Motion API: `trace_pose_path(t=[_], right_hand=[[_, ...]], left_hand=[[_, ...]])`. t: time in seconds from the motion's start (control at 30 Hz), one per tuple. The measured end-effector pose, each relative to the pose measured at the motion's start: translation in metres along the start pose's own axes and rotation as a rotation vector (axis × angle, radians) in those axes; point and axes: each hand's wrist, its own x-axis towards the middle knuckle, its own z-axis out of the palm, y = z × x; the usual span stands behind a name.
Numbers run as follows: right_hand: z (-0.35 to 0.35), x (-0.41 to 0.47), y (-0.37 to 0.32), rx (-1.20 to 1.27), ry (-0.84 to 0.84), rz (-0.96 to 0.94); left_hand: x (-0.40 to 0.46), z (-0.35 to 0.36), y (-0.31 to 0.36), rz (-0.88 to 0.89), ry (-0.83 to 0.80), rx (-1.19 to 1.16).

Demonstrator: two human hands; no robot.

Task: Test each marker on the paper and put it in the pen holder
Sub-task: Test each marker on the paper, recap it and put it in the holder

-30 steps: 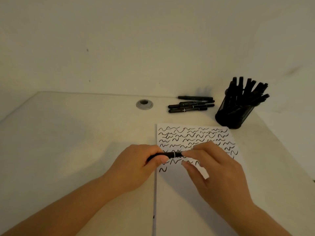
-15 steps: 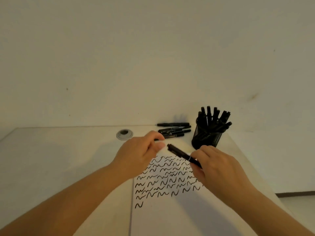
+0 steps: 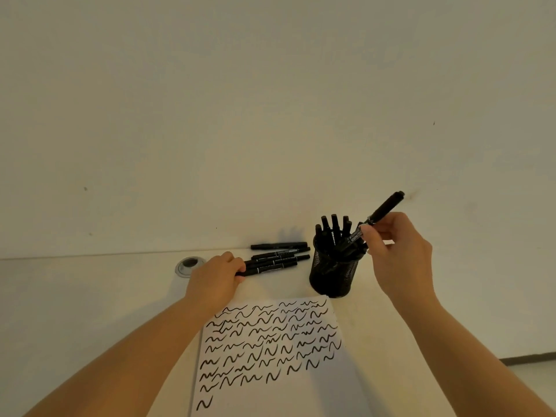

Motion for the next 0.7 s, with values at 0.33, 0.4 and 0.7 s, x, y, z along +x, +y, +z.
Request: trace_pose_path(t=[0.33, 0.4, 0.7], right_hand=[[0.021, -0.002, 0.019, -0.434, -0.054, -0.119], [0.026, -0.002, 0.025, -0.517, -0.085, -0.114], [0.040, 0.002, 0.029, -0.610, -0.181, -0.041]], left_hand=[[0.011, 0.003, 0.008, 0.019, -0.027, 0.156], [0.010, 0.004, 0.009, 0.031, -0.008, 0.176], [0.004, 0.004, 0.009, 0.037, 0.006, 0.163]])
